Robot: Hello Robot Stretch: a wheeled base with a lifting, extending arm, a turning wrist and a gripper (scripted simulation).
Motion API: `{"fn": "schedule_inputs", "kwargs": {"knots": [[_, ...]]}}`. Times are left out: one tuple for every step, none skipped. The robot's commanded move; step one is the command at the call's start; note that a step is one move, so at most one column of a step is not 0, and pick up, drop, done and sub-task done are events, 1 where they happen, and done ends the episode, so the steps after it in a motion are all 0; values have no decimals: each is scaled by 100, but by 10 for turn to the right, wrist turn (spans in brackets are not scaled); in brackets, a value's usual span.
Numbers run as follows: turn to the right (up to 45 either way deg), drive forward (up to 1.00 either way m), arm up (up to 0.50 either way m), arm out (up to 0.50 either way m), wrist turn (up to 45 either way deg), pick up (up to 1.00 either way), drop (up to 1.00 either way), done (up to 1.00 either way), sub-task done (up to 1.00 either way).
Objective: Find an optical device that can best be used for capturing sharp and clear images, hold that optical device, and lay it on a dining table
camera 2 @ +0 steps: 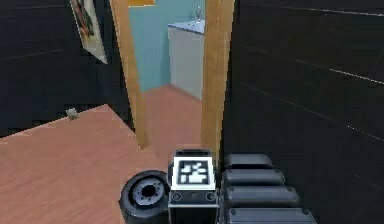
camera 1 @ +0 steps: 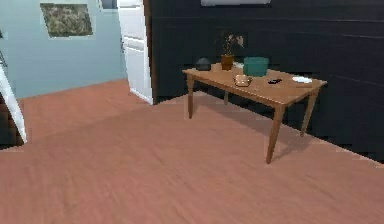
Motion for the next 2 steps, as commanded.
{"fn": "schedule_inputs", "kwargs": {"knots": [[0,100,0,0,0,0,0,0,0],[30,0,0,0,0,0,0,0,0]]}}
